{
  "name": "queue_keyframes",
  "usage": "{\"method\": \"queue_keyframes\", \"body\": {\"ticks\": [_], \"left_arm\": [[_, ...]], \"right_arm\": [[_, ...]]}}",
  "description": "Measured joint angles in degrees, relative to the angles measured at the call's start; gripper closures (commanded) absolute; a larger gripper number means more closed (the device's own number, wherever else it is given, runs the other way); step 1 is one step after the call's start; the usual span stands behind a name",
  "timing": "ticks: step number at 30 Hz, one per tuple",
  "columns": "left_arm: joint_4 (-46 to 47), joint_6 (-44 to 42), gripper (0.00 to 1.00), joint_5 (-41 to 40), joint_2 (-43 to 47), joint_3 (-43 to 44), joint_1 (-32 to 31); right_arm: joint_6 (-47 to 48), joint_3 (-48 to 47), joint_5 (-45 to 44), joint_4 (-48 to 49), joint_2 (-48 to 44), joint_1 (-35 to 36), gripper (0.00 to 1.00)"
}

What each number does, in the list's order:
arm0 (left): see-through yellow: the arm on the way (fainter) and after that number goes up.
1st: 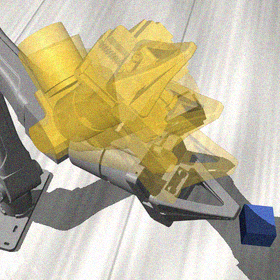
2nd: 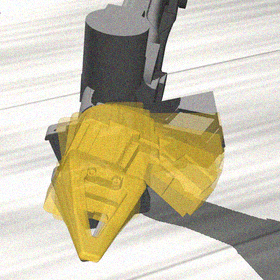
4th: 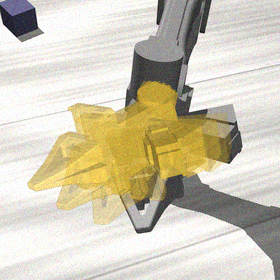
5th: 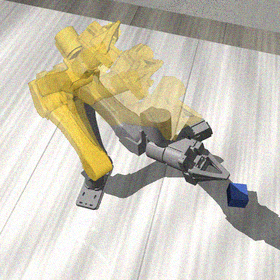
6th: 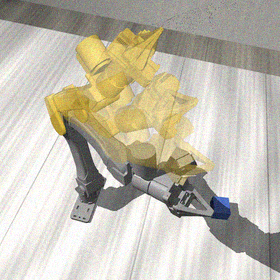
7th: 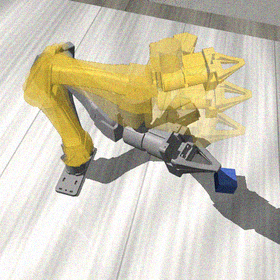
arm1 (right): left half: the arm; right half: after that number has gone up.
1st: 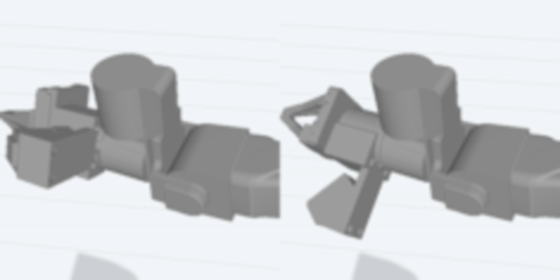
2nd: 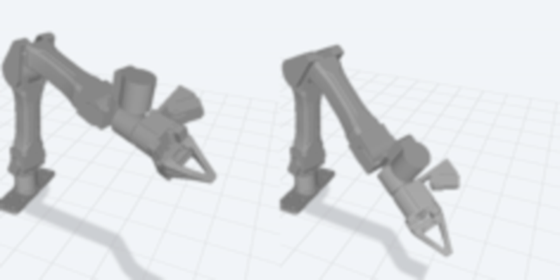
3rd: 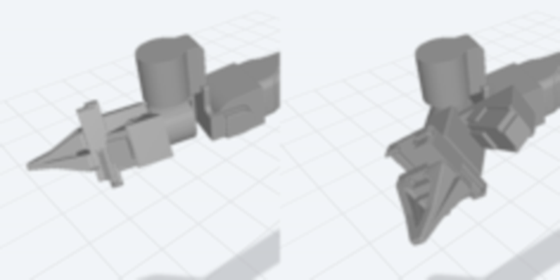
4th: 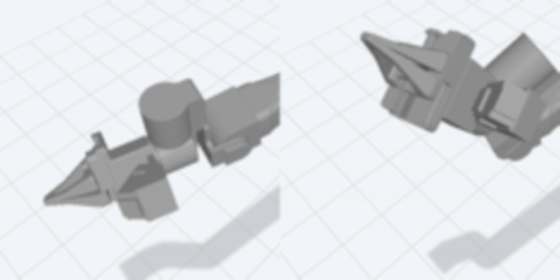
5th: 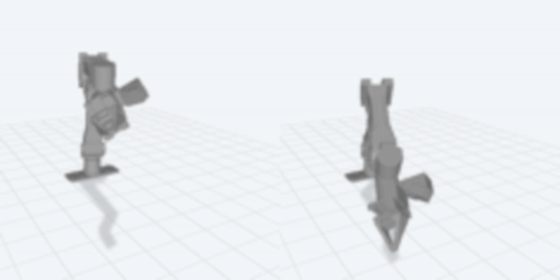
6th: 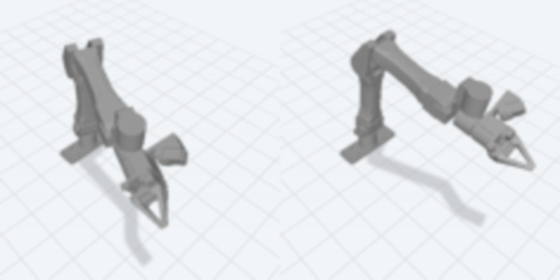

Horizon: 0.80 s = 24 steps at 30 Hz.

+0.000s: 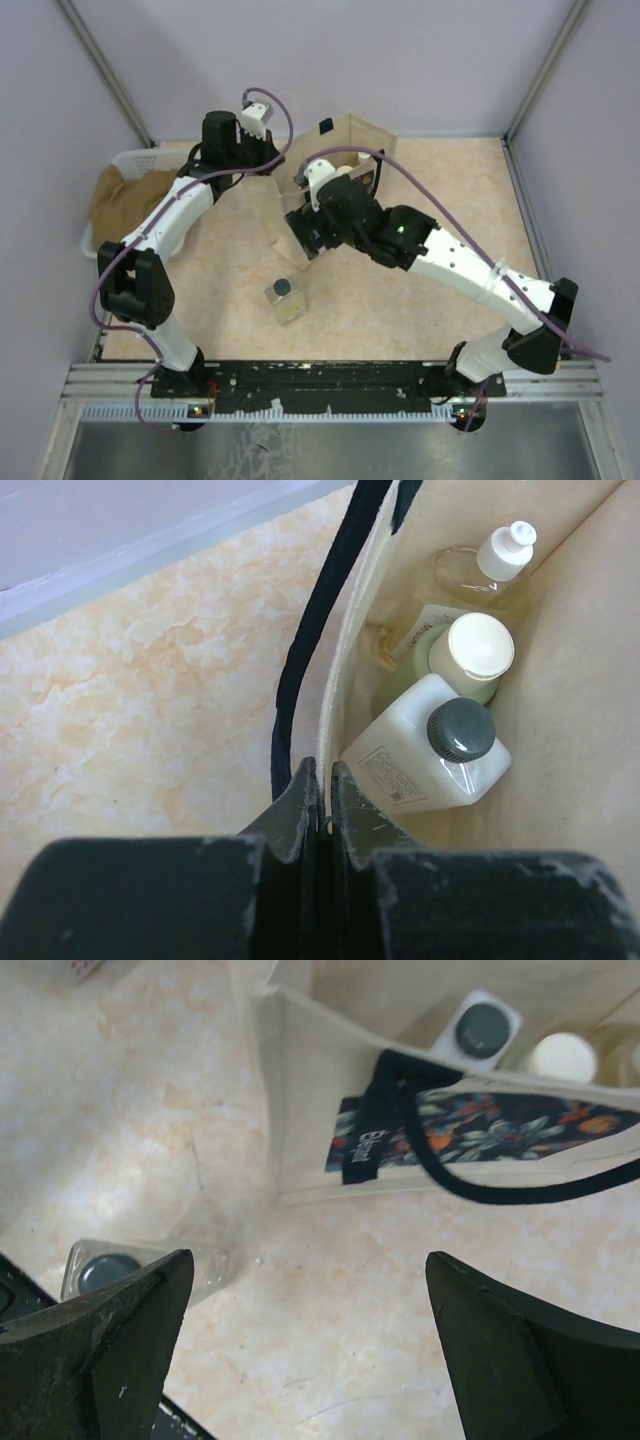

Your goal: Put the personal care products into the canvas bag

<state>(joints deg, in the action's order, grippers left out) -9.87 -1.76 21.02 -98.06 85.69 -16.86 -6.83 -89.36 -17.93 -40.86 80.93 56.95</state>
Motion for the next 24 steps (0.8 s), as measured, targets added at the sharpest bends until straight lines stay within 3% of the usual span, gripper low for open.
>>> {"method": "queue_keyframes", "body": {"ticks": [14,24], "left_arm": [[-0.42,0.0,1.0,0.02,-0.02,0.02,0.15],[-0.42,0.0,1.0,0.07,-0.02,0.0,0.13]], "right_arm": [[-5.03,10.51,-0.24,2.97,-1.16,12.41,0.01],[-4.04,13.07,3.06,8.81,2.84,15.28,0.01]]}}
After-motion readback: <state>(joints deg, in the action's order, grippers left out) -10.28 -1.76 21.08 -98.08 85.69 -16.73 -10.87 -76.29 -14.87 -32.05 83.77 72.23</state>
